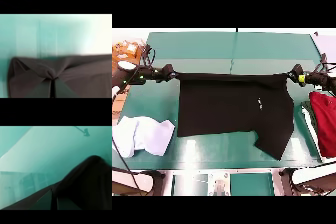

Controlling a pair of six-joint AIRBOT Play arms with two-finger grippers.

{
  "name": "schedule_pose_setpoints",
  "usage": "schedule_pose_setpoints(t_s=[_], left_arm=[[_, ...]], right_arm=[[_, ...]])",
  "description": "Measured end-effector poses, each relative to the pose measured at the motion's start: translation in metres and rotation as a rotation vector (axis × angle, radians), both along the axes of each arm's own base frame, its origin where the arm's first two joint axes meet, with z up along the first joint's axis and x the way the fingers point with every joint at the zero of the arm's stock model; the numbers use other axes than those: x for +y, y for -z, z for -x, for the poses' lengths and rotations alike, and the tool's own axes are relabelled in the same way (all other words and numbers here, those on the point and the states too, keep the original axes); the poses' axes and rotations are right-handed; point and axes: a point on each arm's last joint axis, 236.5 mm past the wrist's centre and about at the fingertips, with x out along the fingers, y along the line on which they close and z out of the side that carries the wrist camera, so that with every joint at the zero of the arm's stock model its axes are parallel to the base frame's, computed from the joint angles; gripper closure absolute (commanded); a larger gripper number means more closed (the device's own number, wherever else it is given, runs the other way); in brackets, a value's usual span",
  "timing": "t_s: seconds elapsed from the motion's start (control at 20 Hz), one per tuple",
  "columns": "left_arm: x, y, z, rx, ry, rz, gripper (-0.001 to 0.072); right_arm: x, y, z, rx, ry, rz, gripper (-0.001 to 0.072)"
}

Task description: Fold the shirts.

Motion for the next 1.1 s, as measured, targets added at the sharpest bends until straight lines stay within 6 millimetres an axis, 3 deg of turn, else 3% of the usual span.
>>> schedule_pose_setpoints(t_s=[0.15,0.25,0.4,0.75,1.0,1.05,1.1], left_arm=[[0.005,0.005,-0.006,-0.009,-0.021,-0.012,0.0683],[0.003,0.01,-0.002,0.006,0.0,-0.02,0.0684],[-0.004,0.023,0.018,0.071,0.083,-0.045,0.0684],[-0.005,0.076,0.07,0.272,0.144,-0.07,0.0684],[-0.018,0.091,0.086,0.319,0.177,-0.073,0.0683],[-0.023,0.092,0.088,0.323,0.188,-0.075,0.068],[-0.026,0.093,0.089,0.326,0.195,-0.077,0.0468]], right_arm=[[-0.005,0.003,-0.012,-0.008,-0.005,0.003,0.0692],[-0.007,0.006,-0.011,0.004,-0.023,0.005,0.0693],[-0.007,0.017,0.006,0.064,-0.092,0.024,0.0694],[-0.005,0.058,0.062,0.251,-0.201,0.069,0.0693],[-0.003,0.074,0.077,0.301,-0.211,0.07,0.0691],[-0.003,0.074,0.077,0.303,-0.21,0.071,0.065],[-0.003,0.075,0.078,0.306,-0.21,0.07,0.05]])
